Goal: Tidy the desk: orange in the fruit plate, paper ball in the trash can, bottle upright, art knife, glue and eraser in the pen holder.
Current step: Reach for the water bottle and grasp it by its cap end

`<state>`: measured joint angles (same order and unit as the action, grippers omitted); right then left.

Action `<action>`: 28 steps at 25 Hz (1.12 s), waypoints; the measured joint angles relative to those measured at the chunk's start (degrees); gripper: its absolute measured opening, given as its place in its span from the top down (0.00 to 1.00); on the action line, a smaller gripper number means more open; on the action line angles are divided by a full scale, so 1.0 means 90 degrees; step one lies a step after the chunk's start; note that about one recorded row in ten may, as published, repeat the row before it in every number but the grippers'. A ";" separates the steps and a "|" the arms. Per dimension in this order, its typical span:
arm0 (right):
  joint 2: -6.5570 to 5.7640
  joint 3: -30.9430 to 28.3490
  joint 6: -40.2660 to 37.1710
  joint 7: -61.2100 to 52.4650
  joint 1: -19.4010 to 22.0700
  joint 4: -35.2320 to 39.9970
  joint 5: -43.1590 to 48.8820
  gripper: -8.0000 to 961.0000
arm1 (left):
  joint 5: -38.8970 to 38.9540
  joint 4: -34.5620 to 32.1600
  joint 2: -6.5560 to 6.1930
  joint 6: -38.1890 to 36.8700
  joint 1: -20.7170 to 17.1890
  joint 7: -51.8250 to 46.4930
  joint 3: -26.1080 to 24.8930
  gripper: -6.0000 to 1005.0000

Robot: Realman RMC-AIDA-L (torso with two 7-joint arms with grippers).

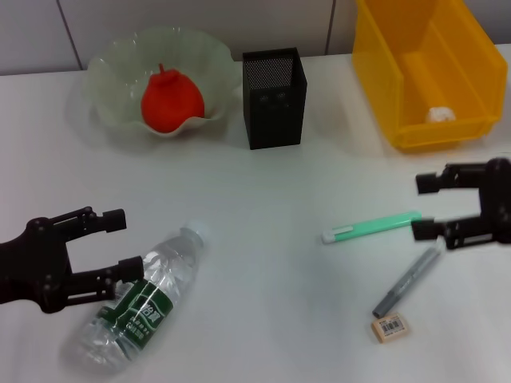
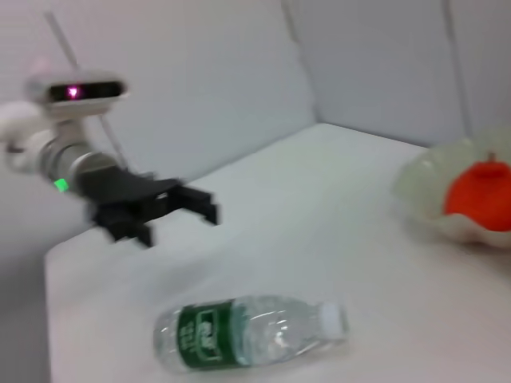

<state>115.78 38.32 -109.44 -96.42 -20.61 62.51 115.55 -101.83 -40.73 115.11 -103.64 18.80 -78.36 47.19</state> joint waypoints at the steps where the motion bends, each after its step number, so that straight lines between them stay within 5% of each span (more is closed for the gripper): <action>1: 0.0018 -0.0003 0.0000 0.0280 0.0028 -0.0156 0.0007 0.12 | -0.0051 -0.0014 -0.0007 0.0060 0.0026 -0.0082 -0.0003 0.17; 7: 0.0103 -0.0022 0.0055 0.1923 0.0167 -0.1196 0.0017 0.12 | -0.0560 -0.0440 -0.0007 0.0499 0.0221 -0.0895 -0.0021 0.17; 14: 0.0029 0.0037 0.0203 0.2162 0.0109 -0.1703 0.0150 0.12 | -0.1788 -0.1300 0.0153 0.1049 0.0756 -0.2209 0.0021 0.17; 22: 0.0113 0.0055 0.0428 0.2175 -0.0059 -0.1886 0.0417 0.12 | -0.2796 -0.1722 0.0250 0.1270 0.1330 -0.3163 0.0043 0.17; 28: 0.0107 0.0036 0.0430 0.2168 -0.0130 -0.1912 0.0426 0.12 | -0.4032 -0.2690 0.0362 0.1492 0.1940 -0.5280 0.0996 0.17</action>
<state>116.75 38.64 -105.57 -76.91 -21.78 45.29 119.39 -138.13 -64.94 118.37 -90.21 36.27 -125.87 56.15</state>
